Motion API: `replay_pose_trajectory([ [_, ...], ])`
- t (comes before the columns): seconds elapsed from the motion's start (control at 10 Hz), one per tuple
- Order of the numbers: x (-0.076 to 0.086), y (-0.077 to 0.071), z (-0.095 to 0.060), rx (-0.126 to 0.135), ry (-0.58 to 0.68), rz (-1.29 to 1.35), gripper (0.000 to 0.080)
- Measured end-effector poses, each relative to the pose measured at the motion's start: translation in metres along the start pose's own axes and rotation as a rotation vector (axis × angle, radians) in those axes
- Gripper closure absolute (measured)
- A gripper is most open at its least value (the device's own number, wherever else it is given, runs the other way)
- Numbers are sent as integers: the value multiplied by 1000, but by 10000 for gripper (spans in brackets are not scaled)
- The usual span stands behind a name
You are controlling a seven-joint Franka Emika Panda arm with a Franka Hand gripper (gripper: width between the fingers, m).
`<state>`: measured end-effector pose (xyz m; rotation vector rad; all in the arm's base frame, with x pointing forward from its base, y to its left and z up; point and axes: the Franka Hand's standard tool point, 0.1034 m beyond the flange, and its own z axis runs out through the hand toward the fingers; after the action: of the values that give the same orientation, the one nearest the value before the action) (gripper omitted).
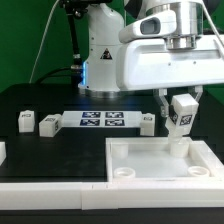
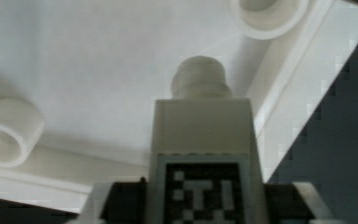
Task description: Assemble one leg
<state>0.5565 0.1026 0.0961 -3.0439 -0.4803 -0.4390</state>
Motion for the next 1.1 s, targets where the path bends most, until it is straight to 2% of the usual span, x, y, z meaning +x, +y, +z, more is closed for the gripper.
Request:
replay_pose_trajectory([
  [0.2,3,2,-1,-9,66,-6,508],
  [0.3,4,4,-3,-25,175,-7,508],
  [0.4,-11,2,2,-33,232,4,508],
  [0.5,-11,0,5,-28,221,4,508],
  [0.7,17,-1,2,-24,236,-4,508],
  [0.9,39,6,2,-27,236,-7,508],
  [1.1,60,14,10,-33,251,-26,508],
])
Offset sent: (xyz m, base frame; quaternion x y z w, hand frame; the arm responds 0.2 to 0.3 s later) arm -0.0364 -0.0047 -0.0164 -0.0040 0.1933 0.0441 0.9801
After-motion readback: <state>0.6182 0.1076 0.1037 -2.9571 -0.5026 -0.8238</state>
